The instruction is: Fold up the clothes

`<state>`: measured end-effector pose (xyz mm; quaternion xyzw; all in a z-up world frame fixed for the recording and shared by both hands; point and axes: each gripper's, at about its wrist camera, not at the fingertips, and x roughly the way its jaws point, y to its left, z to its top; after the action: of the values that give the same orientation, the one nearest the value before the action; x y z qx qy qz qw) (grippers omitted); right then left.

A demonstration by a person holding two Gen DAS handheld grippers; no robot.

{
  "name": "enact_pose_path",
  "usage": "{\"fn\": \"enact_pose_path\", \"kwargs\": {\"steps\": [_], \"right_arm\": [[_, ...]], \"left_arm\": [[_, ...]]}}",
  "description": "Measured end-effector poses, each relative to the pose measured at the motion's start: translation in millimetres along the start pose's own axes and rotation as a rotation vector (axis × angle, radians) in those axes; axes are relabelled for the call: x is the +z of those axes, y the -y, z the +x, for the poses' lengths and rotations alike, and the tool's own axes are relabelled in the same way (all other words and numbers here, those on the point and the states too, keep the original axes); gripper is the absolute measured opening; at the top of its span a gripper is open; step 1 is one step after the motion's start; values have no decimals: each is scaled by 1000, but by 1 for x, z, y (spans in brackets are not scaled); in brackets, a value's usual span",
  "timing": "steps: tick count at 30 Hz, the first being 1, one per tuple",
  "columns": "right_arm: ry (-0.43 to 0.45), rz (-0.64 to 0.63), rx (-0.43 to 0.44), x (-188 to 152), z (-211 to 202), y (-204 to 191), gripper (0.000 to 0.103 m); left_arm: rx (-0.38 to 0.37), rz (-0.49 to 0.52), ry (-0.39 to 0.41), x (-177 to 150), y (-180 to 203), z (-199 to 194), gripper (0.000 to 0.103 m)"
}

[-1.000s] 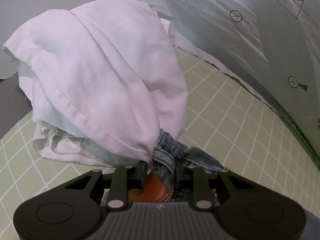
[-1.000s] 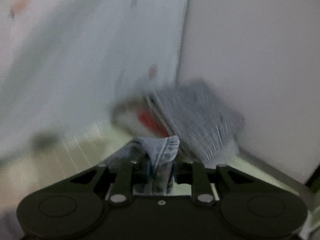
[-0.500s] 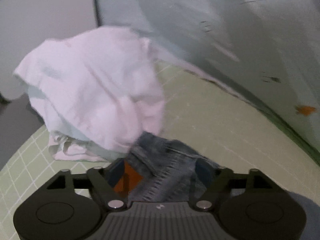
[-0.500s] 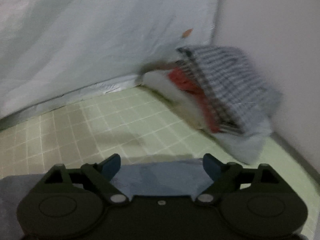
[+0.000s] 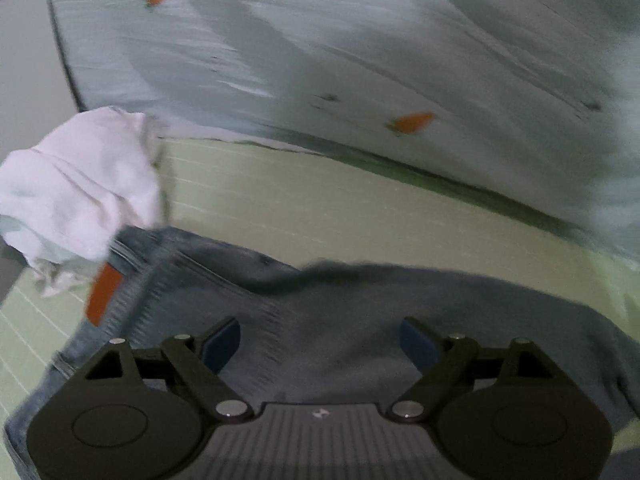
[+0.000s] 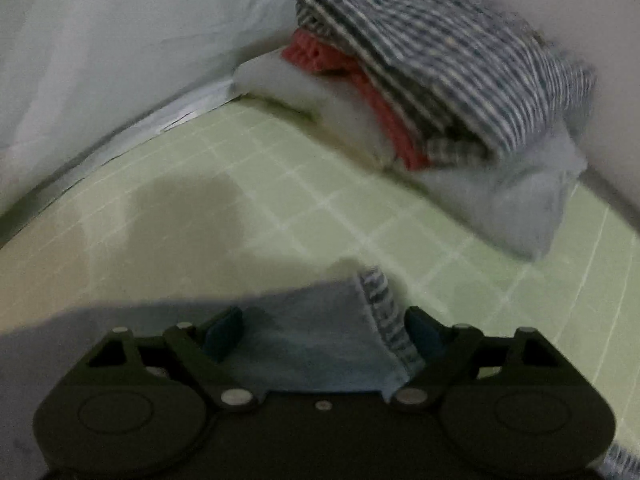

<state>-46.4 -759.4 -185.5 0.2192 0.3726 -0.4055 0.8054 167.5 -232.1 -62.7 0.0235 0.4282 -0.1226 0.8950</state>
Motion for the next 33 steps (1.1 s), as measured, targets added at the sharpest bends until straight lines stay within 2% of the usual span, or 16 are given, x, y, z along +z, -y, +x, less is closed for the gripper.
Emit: {"fn": "enact_pose_path", "kwargs": {"steps": [3,4,7,11,15,18,22,24,26,27,30,33], "right_arm": [[54,-125,27,-27,-26,-3,82],[71,-162,34,-35,-35,-3,76],[85,-243,63,-51,-48,2,69],[81,-328,93,-55,-61,9,69],[82,-293,129,-40,-70,20,72],[55,-169,163,-19,-57,37,79],[41,-131,209,-6,-48,41,82],[35,-121,232,0,-44,42,75],[30,-111,255,5,-40,43,42],[27,-105,267,8,-38,43,21],[18,-90,302,17,-32,44,19],[112,-142,306,52,-27,27,18]], "left_arm": [[-15,27,-15,-16,25,-6,87],[-19,36,-20,-22,34,-7,87],[-41,52,-36,-39,54,-15,87],[-41,64,-69,-57,72,-23,87],[-71,40,-69,-60,85,-33,87],[-72,34,-33,-56,96,-37,87],[-75,-9,-17,-47,109,-31,88],[-76,-27,-27,-42,116,-23,88],[-69,-18,-36,-37,127,-13,88],[-60,-11,-39,-34,131,-7,88],[-30,-15,-51,-26,140,10,88],[-10,-30,-71,-21,148,28,88]]}}
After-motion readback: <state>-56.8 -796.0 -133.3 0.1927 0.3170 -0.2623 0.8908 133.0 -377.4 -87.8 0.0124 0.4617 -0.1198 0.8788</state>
